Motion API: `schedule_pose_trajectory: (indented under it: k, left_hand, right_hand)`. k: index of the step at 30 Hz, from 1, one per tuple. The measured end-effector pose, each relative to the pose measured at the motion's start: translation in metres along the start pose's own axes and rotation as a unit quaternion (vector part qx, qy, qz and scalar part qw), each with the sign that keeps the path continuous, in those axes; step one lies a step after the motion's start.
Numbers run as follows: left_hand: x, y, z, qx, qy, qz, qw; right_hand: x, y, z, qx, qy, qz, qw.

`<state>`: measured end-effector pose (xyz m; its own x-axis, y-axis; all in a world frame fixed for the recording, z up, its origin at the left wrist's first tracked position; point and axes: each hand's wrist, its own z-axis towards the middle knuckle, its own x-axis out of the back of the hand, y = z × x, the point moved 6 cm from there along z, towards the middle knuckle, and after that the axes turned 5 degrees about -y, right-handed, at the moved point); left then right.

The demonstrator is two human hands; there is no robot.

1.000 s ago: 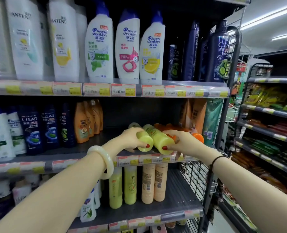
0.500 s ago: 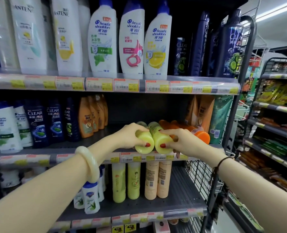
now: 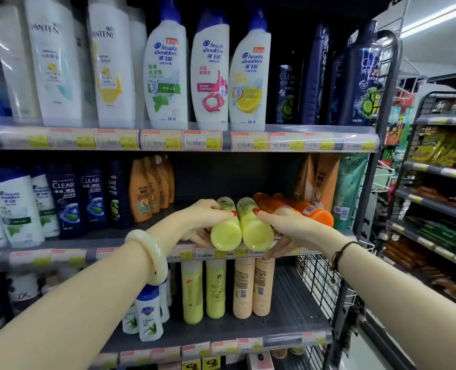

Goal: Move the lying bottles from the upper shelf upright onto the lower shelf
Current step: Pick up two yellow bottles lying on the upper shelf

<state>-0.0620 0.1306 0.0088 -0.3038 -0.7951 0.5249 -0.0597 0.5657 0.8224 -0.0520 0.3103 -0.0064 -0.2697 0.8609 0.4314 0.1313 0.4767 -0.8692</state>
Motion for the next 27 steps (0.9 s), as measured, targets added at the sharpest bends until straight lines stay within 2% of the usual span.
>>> schedule_pose_trajectory:
  k: [2,5,10,16,21,27]
  left_hand:
    - [-0.003,-0.001,0.002,0.025,-0.008,-0.020,0.999]
    - [-0.005,-0.004,0.002,0.033,-0.014,-0.057,0.998]
    - [-0.016,-0.017,0.004,0.015,-0.006,-0.098,0.995]
    - [-0.038,-0.040,0.004,0.016,-0.002,-0.121,0.993]
    - [-0.044,-0.053,0.003,-0.036,0.064,-0.153,0.985]
    - [-0.049,-0.078,-0.006,-0.079,0.049,-0.177,0.980]
  right_hand:
    - [-0.002,0.000,0.002,-0.023,-0.011,0.091,0.996]
    - [-0.006,0.003,0.002,-0.025,-0.024,0.139,0.990]
    - [-0.023,0.036,0.013,-0.029,-0.008,0.097,0.995]
    - [-0.043,0.070,0.018,0.005,-0.004,0.133,0.991]
    - [-0.051,0.080,0.014,0.051,0.004,0.145,0.988]
    - [-0.057,0.083,0.006,0.106,0.011,0.103,0.989]
